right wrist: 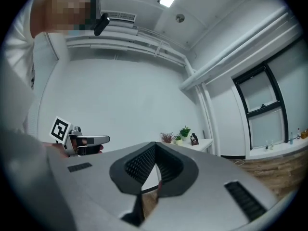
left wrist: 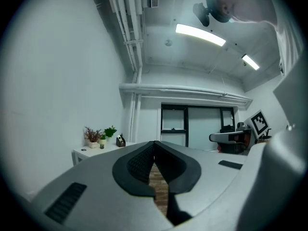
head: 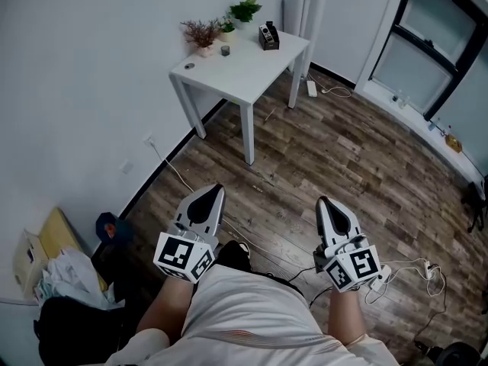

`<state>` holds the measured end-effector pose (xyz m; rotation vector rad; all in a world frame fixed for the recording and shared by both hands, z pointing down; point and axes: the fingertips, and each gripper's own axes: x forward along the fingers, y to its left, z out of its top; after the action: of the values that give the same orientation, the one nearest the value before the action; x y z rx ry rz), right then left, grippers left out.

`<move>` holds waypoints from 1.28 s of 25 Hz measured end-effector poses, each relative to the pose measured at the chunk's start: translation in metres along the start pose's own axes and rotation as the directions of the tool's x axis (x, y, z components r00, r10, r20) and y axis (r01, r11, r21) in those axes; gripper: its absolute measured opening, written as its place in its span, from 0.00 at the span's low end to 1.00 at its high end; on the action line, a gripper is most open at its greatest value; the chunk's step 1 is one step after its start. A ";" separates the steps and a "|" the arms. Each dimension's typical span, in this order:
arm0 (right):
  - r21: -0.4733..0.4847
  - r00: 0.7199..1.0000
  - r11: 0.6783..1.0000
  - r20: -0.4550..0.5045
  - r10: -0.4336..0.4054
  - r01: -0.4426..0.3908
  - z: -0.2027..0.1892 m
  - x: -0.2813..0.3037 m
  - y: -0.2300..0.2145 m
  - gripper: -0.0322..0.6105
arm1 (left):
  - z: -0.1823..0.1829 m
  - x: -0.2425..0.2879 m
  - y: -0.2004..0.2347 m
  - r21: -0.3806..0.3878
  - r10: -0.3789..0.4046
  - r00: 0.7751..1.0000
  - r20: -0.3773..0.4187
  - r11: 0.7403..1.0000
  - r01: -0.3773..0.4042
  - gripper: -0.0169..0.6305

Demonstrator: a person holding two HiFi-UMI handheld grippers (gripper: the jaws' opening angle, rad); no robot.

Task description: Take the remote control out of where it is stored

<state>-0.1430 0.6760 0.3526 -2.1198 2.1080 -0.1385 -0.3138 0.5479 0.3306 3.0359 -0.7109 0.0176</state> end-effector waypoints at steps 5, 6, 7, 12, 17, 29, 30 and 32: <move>-0.042 1.000 0.999 0.008 0.016 -0.015 0.001 -0.003 -0.007 0.07 | -0.001 0.028 -0.016 0.014 -0.055 0.998 0.006 0.998 0.055 0.04; -0.055 1.000 0.998 0.000 0.010 -0.010 -0.001 -0.003 -0.011 0.07 | -0.003 0.036 -0.020 0.014 -0.074 0.997 0.007 0.997 0.074 0.04; -0.062 1.000 0.998 -0.007 0.004 -0.004 -0.002 -0.003 -0.016 0.07 | -0.004 0.045 -0.024 0.014 -0.090 0.996 0.007 0.996 0.090 0.04; -0.092 0.999 0.995 -0.041 -0.030 0.026 0.004 -0.014 -0.055 0.07 | -0.010 0.095 -0.047 -0.013 -0.151 0.989 0.014 0.988 0.151 0.04; -0.112 0.996 0.991 -0.042 -0.083 0.077 0.004 0.021 -0.085 0.07 | -0.013 0.139 -0.029 -0.024 -0.178 0.984 0.027 0.984 0.178 0.04; -0.105 0.994 0.993 -0.093 -0.061 0.051 0.014 0.186 -0.153 0.07 | -0.005 0.266 0.084 -0.027 -0.124 0.992 0.012 0.992 0.125 0.04; -0.104 0.994 0.994 -0.100 -0.052 0.041 0.015 0.203 -0.157 0.07 | -0.003 0.276 0.097 -0.028 -0.117 0.993 0.011 0.993 0.117 0.04; -0.104 0.992 0.994 -0.119 -0.031 0.018 0.012 0.232 -0.164 0.07 | -0.001 0.294 0.117 -0.028 -0.108 0.994 0.010 0.994 0.108 0.04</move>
<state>0.0223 0.4447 0.3595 -2.2493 2.2012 -0.1692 -0.1025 0.3124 0.3388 3.0436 -0.5417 -0.0072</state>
